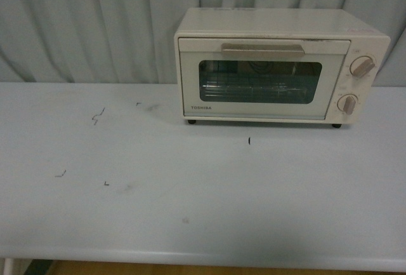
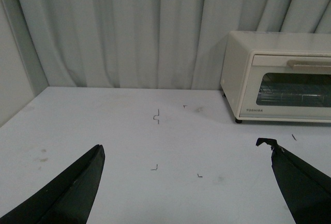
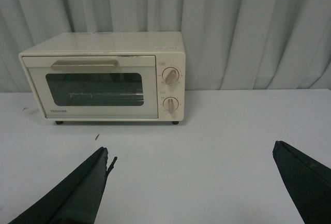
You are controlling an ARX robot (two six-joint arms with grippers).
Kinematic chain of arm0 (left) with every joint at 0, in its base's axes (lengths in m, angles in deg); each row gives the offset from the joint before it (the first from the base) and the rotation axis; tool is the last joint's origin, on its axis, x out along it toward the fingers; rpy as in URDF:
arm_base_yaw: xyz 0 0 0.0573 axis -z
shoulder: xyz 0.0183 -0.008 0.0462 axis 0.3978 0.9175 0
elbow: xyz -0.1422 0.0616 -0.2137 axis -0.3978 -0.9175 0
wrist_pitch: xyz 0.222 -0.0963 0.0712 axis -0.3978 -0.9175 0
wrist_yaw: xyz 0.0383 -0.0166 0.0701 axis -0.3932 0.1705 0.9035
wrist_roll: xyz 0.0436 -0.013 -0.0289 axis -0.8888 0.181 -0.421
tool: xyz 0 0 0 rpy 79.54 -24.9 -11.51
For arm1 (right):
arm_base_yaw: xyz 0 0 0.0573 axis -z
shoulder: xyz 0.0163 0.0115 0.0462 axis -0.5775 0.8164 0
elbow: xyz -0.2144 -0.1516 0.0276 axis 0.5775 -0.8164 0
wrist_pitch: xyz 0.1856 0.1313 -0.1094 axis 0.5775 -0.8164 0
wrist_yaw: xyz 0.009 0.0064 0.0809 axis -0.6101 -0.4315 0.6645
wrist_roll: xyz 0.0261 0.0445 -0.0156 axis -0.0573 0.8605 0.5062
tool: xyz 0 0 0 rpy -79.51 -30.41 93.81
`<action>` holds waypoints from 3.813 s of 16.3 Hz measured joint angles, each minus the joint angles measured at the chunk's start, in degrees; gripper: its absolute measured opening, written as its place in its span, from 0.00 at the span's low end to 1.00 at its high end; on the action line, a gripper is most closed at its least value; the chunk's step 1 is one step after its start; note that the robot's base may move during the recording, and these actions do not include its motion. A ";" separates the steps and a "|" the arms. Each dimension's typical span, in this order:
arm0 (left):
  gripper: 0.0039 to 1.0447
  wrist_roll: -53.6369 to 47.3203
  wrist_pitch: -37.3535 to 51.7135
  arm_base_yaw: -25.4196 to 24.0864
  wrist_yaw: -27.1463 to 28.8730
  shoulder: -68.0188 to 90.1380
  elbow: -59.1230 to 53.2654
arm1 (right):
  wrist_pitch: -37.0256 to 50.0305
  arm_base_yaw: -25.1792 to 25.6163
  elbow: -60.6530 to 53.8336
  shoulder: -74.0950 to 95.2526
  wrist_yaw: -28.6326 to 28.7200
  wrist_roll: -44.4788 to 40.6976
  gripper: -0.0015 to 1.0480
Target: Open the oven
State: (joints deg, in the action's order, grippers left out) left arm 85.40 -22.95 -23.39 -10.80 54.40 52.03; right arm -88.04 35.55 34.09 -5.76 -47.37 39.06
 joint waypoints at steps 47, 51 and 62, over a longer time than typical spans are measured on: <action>0.94 78.31 26.14 36.65 12.63 98.44 27.06 | 0.02 0.00 0.00 -0.02 0.02 0.00 0.94; 0.94 85.81 31.98 37.03 13.75 102.90 28.28 | 0.04 0.00 0.00 -0.02 0.02 0.00 0.94; 0.94 91.01 36.76 43.04 14.47 108.32 29.46 | 0.02 0.00 0.00 -0.02 0.02 0.00 0.94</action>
State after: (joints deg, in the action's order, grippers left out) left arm 176.41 13.81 19.65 3.67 162.72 81.49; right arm -88.02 35.55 34.09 -5.78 -47.35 39.06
